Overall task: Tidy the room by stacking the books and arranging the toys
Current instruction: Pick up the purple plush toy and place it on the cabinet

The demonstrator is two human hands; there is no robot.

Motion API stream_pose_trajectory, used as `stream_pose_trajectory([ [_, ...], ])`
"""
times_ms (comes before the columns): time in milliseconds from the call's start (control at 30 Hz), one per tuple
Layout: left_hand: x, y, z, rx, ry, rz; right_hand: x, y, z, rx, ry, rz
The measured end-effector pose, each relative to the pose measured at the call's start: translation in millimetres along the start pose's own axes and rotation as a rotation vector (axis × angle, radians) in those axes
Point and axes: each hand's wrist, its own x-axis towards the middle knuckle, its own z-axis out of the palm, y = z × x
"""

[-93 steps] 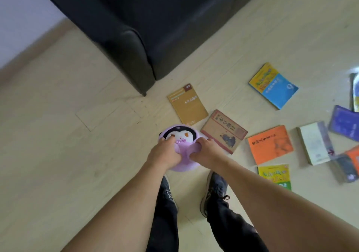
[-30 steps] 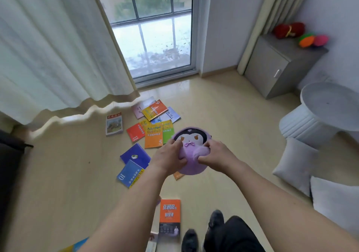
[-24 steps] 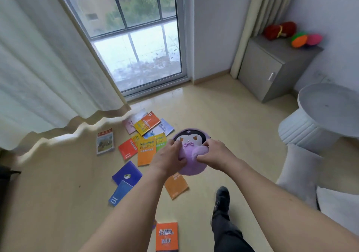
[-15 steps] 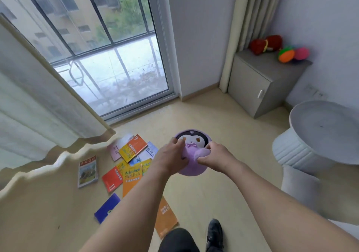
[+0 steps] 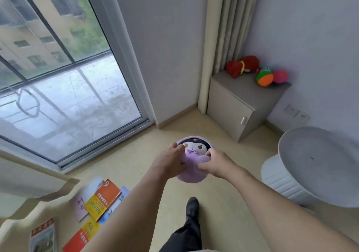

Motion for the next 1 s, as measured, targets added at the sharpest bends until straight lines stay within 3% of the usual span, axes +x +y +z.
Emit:
stream_pose_trajectory([
  [300, 215, 44, -73, -0.002, -0.059, 0.167, 135, -13, -137, 0.13, 0.163, 0.125],
  [533, 338, 66, -76, 0.059, -0.217, 0.204, 227, 15, -203, 0.17, 0.105, 0.173],
  [800, 498, 146, -105, 0.113, -0.228, 0.191, 346, 52, -331, 0.238, 0.126, 0.154],
  [1000, 572, 190, -115, 0.138, -0.293, 0.201, 396, 74, -392, 0.307, 0.114, 0.206],
])
